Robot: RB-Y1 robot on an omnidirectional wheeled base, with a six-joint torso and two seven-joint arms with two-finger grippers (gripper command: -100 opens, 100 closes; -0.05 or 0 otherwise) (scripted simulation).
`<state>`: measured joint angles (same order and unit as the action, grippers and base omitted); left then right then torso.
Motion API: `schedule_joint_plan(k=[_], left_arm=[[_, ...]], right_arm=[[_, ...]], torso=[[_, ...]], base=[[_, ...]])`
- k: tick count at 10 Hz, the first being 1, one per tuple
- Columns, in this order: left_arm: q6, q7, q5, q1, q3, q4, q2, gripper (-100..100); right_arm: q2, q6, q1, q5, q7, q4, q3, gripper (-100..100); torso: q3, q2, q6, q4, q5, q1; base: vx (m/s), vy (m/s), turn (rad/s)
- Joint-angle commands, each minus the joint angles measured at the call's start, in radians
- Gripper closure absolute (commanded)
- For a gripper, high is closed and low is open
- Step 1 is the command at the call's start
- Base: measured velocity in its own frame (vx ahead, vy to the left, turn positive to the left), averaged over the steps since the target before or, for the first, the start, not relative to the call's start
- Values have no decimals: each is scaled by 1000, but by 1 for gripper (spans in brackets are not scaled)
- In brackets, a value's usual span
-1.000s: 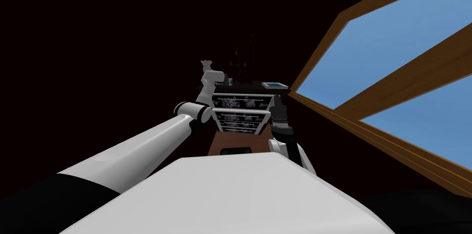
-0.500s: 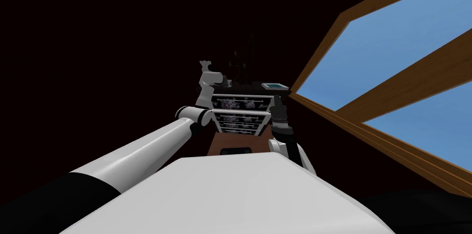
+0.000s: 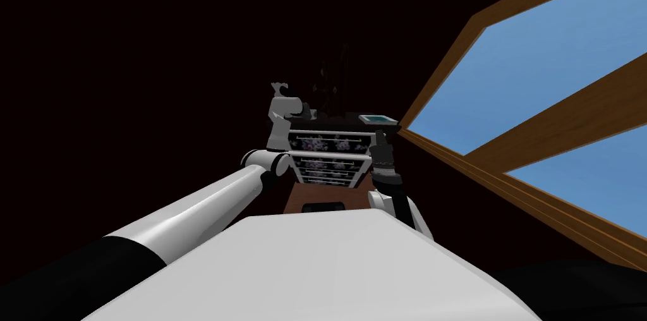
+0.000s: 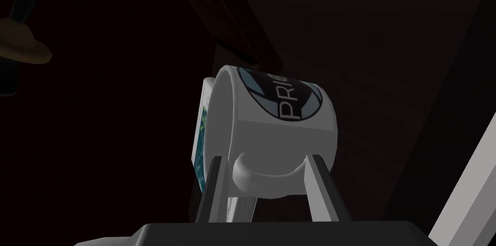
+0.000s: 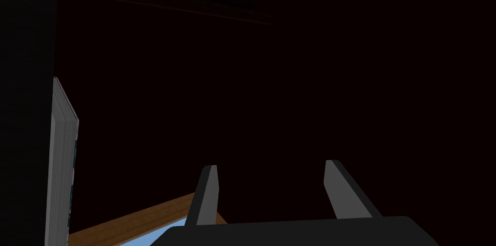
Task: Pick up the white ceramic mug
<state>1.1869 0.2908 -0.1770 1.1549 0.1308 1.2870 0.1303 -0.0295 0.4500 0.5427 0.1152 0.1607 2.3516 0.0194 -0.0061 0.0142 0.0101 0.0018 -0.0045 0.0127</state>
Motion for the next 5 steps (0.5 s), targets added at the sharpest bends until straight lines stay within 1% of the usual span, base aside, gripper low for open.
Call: schedule_joint_plan(k=[1, 2, 3, 4, 5], left_arm=[[4, -1, 0, -4, 0, 50, 0, 100], [4, -1, 0, -4, 0, 56, 0, 100], [48, -17, -7, -52, 19, 89, -8, 100], [72, -17, -7, -72, 19, 128, -8, 100], [103, -17, -7, -72, 19, 167, -8, 100]], right_arm=[[0, 0, 0, 0, 0, 0, 0, 0], [0, 0, 0, 0, 0, 0, 0, 0], [0, 0, 0, 0, 0, 0, 0, 0], [0, 0, 0, 0, 0, 0, 0, 0], [0, 0, 0, 0, 0, 0, 0, 0]], torso=[[0, 0, 0, 0, 0, 0], [1, -2, 0, 1, 0, 0], [2, -3, 0, 1, 0, 0], [-1, 2, -1, 0, 0, 1], [-3, 4, 0, -1, 0, 2]], base=[[-8, 9, -10], [-8, 9, -8], [98, -35, -10], [98, -50, 21], [36, -30, 12]])
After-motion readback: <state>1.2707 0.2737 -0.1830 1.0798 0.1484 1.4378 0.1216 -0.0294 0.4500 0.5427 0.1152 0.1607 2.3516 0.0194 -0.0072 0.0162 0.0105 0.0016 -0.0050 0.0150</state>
